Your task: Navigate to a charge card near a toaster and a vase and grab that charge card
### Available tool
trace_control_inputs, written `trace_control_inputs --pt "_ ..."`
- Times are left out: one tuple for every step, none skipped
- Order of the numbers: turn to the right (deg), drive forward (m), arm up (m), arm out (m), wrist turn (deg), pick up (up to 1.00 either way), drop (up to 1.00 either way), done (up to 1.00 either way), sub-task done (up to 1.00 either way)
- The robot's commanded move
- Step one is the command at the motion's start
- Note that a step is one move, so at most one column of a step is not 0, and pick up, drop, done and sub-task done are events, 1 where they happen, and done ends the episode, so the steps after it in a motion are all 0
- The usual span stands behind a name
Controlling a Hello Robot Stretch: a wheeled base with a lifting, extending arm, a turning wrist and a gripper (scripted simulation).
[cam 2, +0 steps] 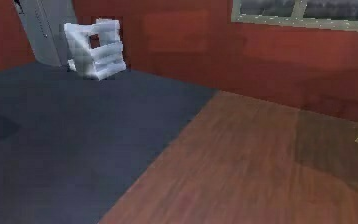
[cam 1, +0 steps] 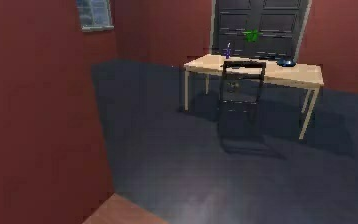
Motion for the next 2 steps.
trace_control_inputs --pt "0.0 1.0 0.0 0.0 0.0 0.0 0.0 0.0 0.0" --pt "0.0 0.25 0.0 0.0 0.0 0.0 0.0 0.0 0.0"
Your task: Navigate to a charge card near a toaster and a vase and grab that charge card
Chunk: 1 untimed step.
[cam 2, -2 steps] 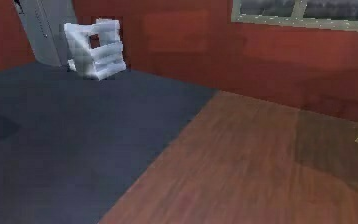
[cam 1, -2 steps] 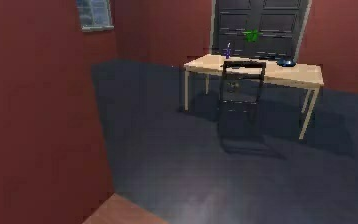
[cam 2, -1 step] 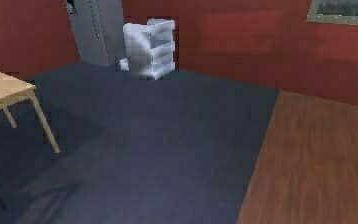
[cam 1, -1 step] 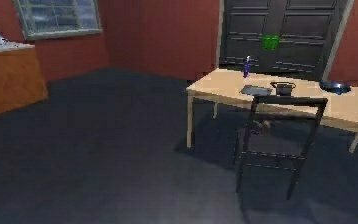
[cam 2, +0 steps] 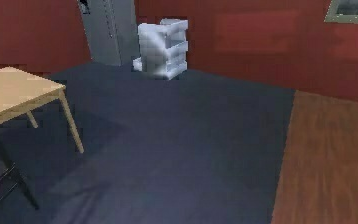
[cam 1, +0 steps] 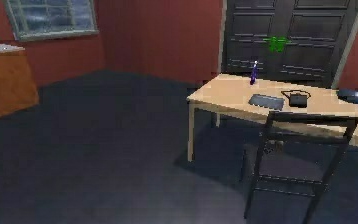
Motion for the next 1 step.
trace_control_inputs --pt "-12.0 0.0 0.0 0.0 0.0 0.0 0.0 0.0 0.0"
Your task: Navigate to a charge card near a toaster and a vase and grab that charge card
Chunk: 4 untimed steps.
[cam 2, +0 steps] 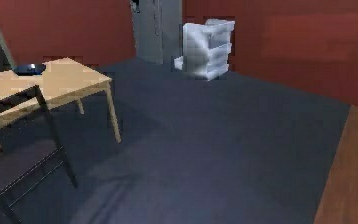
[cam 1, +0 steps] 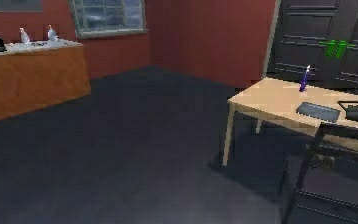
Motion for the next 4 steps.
trace_control_inputs --pt "0.0 0.4 0.0 0.0 0.0 0.0 0.0 0.0 0.0" --pt "-45.0 0.0 0.0 0.0 0.0 0.0 0.0 0.0 0.0" --pt "0.0 1.0 0.0 0.0 0.0 0.0 0.0 0.0 0.0" --pt "-3.0 0.0 0.0 0.0 0.0 0.0 0.0 0.0 0.0"
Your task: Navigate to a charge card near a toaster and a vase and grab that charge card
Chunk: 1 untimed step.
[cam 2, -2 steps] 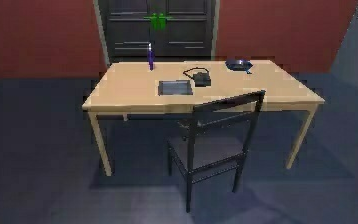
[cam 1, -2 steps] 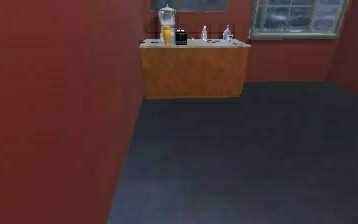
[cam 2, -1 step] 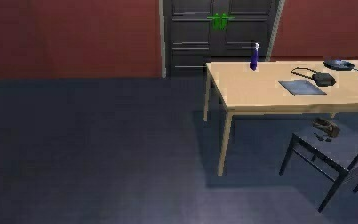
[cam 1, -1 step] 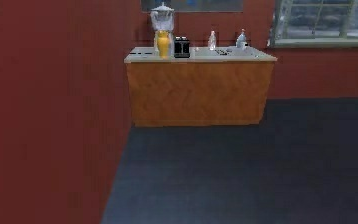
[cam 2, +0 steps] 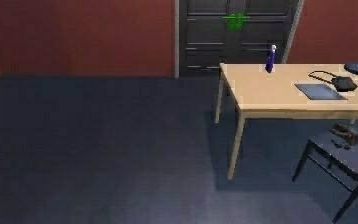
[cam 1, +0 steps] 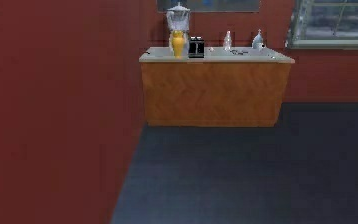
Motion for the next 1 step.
trace_control_inputs --pt "0.0 1.0 0.0 0.0 0.0 0.0 0.0 0.0 0.0"
